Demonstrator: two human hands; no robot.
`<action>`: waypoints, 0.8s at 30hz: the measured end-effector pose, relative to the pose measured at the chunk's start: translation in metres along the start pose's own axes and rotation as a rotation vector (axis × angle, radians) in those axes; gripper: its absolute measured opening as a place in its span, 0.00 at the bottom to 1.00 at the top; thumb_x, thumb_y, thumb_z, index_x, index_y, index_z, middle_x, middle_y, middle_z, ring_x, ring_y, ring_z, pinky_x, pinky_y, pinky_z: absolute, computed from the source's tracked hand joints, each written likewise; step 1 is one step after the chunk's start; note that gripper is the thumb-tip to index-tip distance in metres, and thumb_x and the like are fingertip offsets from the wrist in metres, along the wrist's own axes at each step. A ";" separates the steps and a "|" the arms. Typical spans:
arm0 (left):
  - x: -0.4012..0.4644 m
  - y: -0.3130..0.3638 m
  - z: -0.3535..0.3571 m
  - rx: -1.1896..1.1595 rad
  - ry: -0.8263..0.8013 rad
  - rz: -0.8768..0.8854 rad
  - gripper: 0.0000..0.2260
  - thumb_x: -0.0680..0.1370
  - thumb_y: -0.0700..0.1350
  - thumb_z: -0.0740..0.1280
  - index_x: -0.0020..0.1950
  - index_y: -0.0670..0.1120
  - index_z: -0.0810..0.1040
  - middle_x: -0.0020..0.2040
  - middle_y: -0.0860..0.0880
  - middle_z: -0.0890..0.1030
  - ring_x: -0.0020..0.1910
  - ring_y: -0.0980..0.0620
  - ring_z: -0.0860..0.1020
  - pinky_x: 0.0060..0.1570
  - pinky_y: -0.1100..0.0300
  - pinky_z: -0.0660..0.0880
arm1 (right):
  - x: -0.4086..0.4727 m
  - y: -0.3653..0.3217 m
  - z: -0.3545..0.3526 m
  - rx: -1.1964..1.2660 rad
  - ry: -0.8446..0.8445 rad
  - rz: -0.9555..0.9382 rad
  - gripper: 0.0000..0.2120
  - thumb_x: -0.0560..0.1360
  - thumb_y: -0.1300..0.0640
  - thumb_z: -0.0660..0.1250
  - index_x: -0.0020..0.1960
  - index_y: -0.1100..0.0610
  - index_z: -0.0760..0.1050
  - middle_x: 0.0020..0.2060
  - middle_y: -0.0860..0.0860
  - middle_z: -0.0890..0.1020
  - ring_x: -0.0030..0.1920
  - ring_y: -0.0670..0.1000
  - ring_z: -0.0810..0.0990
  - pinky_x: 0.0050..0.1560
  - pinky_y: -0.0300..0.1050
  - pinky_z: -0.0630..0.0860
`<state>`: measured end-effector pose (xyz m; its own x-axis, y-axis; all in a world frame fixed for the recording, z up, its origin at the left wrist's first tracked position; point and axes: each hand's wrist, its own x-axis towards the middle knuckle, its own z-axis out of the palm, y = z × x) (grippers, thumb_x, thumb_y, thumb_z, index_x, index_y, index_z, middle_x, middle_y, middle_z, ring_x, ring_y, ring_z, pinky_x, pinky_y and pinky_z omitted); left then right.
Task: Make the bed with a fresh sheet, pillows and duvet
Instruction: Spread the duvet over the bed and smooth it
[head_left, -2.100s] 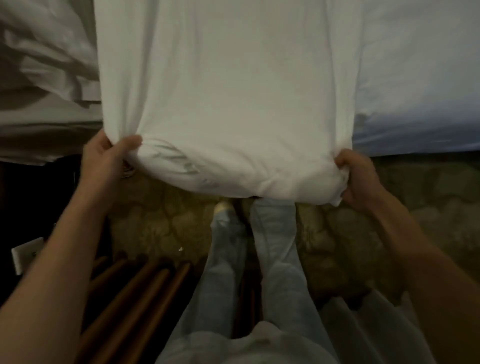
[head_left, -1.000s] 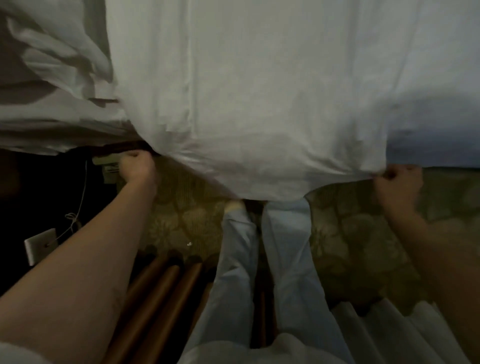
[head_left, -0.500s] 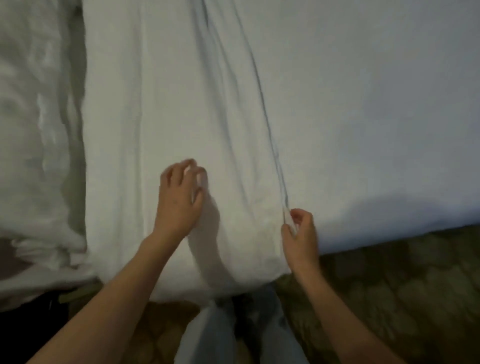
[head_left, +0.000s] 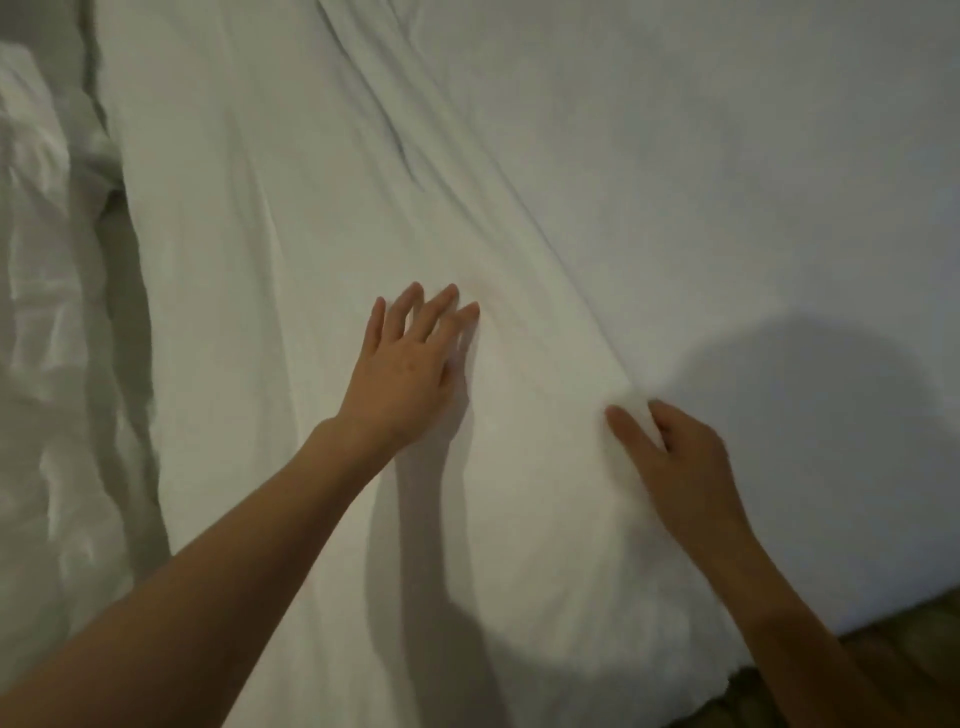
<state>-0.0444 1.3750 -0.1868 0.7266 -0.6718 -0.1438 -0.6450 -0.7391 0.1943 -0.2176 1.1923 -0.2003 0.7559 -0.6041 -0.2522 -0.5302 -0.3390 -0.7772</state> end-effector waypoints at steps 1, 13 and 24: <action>0.011 -0.004 -0.004 0.029 -0.017 0.028 0.25 0.81 0.43 0.54 0.78 0.53 0.53 0.79 0.51 0.51 0.77 0.46 0.46 0.74 0.49 0.40 | -0.003 0.007 -0.006 -0.026 0.048 0.020 0.20 0.77 0.49 0.66 0.34 0.64 0.71 0.26 0.54 0.73 0.27 0.47 0.68 0.30 0.36 0.65; 0.120 0.014 -0.008 0.163 -0.357 0.567 0.37 0.77 0.64 0.56 0.78 0.54 0.42 0.79 0.45 0.41 0.77 0.47 0.41 0.74 0.52 0.37 | 0.000 0.009 -0.032 -0.048 0.484 0.059 0.12 0.76 0.52 0.60 0.36 0.54 0.73 0.27 0.49 0.73 0.33 0.47 0.70 0.33 0.36 0.63; 0.129 0.059 0.025 0.458 -0.607 0.764 0.48 0.68 0.73 0.61 0.78 0.54 0.40 0.79 0.52 0.42 0.77 0.55 0.42 0.72 0.41 0.35 | -0.037 0.025 0.018 -0.481 0.251 0.201 0.29 0.71 0.33 0.57 0.58 0.54 0.75 0.55 0.53 0.77 0.56 0.57 0.75 0.58 0.53 0.66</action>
<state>0.0058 1.2437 -0.2183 -0.0631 -0.7819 -0.6202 -0.9971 0.0230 0.0725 -0.2518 1.2188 -0.2208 0.5387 -0.8236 -0.1777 -0.8136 -0.4537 -0.3637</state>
